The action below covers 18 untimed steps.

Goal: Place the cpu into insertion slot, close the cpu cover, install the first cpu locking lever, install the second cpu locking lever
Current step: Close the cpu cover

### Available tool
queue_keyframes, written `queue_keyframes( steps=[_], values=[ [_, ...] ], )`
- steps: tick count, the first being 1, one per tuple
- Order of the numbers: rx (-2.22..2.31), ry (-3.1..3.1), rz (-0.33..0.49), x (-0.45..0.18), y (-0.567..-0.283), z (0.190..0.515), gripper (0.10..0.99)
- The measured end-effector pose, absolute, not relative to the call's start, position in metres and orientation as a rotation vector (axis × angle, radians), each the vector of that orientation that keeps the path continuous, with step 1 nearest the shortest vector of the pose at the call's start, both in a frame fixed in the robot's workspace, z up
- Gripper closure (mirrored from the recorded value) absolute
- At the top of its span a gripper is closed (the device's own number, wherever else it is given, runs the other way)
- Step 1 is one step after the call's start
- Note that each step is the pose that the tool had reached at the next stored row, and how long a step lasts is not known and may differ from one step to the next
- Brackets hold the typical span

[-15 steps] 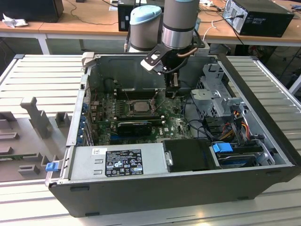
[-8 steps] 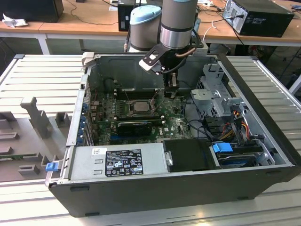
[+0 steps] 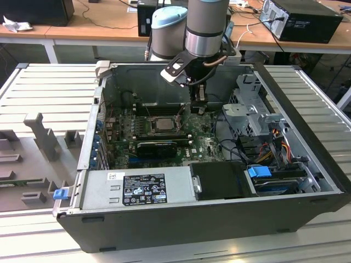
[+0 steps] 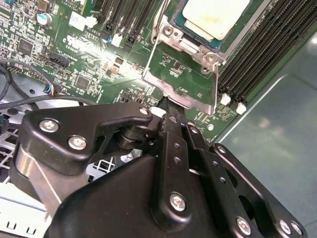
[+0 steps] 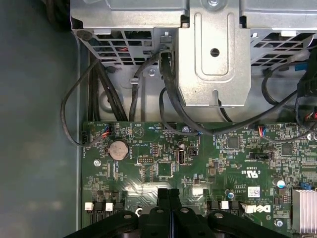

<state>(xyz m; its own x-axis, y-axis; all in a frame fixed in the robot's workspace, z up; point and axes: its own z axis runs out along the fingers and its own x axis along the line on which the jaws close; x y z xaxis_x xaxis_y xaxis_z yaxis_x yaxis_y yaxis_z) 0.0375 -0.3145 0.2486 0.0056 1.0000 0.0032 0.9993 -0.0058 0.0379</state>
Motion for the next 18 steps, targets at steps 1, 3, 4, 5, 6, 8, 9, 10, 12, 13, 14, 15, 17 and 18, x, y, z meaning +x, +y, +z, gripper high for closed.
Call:
queue_keyframes(
  steps=[1, 3, 4, 5, 6, 8, 9, 10, 12, 13, 14, 15, 17, 18],
  values=[
    [2.21, 2.198, 0.045, 0.037, -0.314, 0.249, 0.98],
    [2.21, 2.197, 0.045, 0.036, -0.314, 0.249, 0.98],
    [2.21, 2.197, 0.045, 0.036, -0.314, 0.249, 0.98],
    [2.21, 2.197, 0.045, 0.035, -0.314, 0.249, 0.98],
    [2.21, 2.198, 0.045, 0.035, -0.314, 0.249, 0.98],
    [2.21, 2.197, 0.045, 0.033, -0.314, 0.249, 0.98],
    [2.21, 2.197, 0.045, 0.032, -0.314, 0.249, 0.98],
    [2.21, 2.197, 0.045, 0.031, -0.314, 0.249, 0.98],
    [2.21, 2.197, 0.045, 0.029, -0.314, 0.249, 0.98],
    [2.21, 2.197, 0.045, 0.028, -0.314, 0.249, 0.98],
    [2.21, 2.197, 0.045, 0.027, -0.314, 0.249, 0.98],
    [2.21, 2.197, 0.045, 0.026, -0.314, 0.249, 0.98],
    [2.21, 2.197, 0.045, 0.025, -0.314, 0.249, 0.98],
    [2.21, 2.198, 0.045, 0.025, -0.314, 0.249, 0.98]
  ],
)
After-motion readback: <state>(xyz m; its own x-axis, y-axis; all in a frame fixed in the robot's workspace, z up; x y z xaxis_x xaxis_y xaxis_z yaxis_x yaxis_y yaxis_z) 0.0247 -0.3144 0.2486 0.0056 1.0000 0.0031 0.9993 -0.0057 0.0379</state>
